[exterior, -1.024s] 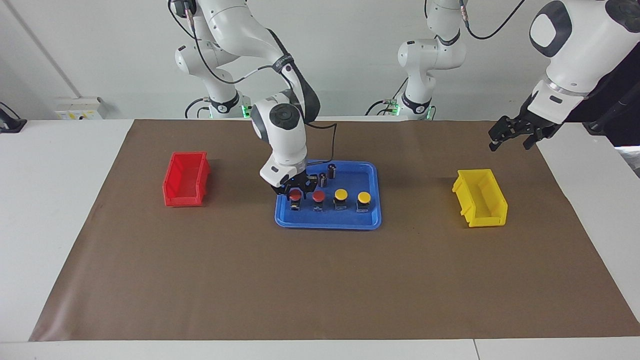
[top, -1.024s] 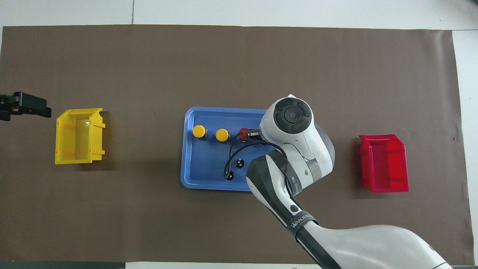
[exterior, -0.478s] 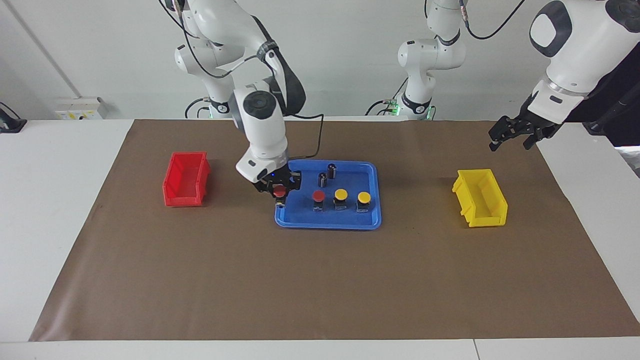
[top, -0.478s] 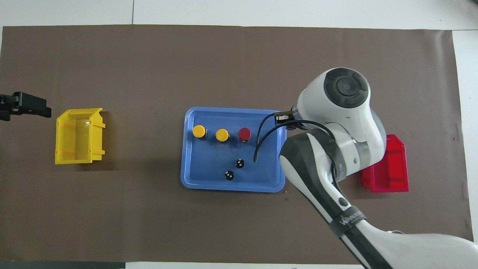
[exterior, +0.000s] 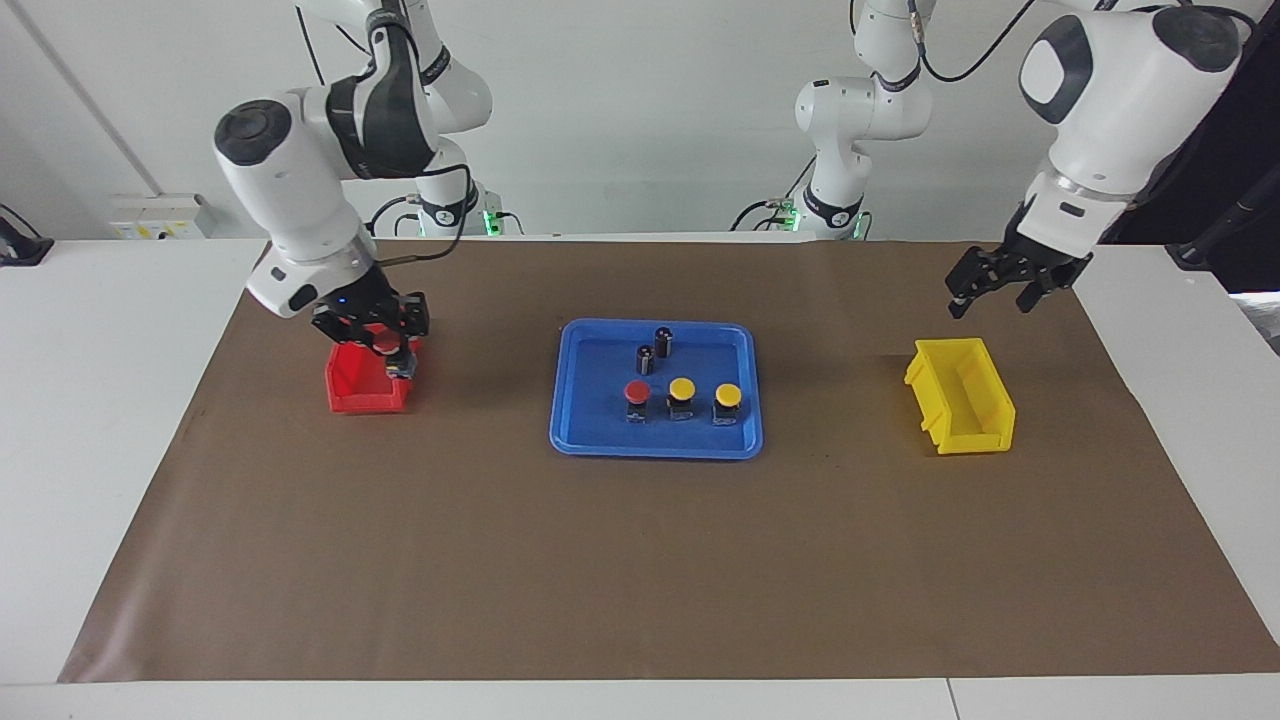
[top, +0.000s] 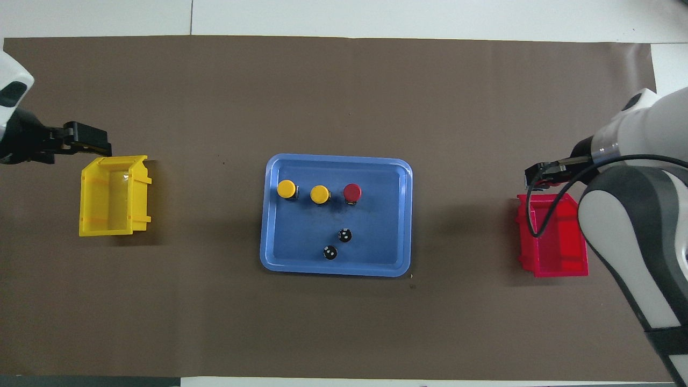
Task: Sort red and yellow buttons by color
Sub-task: 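Carry the red button with the right gripper into the red bin, then grasp the yellow button nearest the bin with the left gripper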
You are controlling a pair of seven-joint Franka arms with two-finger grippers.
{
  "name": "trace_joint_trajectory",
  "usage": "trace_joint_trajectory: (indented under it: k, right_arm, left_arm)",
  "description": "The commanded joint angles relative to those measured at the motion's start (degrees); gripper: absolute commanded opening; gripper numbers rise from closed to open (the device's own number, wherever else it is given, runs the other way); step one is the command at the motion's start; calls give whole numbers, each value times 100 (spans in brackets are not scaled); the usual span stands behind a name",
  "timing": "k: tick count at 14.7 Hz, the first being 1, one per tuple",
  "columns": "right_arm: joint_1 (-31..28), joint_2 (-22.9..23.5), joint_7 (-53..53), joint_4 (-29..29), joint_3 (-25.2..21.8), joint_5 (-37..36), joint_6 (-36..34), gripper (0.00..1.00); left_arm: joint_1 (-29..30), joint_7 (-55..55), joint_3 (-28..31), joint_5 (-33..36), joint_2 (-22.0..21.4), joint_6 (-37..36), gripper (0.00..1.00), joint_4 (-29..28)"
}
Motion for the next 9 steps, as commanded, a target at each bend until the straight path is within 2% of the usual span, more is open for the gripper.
trace_joint_trajectory:
  k: [1,4,6,9]
  right_arm:
    - [-379,-580,-251,-1014,100,-18,389,15]
    - [-346,-791,-531,-1630,91,-114,802,15]
    - [-407,-800,-629,-1771,91,-264,830,15]
    - [-503,-827,-664,-1955,91,-335,908,15]
  left_arm:
    - [-986,-1289,48,59,201,980,100,-564]
    - [-1753,-2110,57,76,896,1588,100,-582]
    - [-1982,-2252,48,76,1081,1782,100,-705]
    - [-2106,-2402,48,76,1258,2256,92,-942]
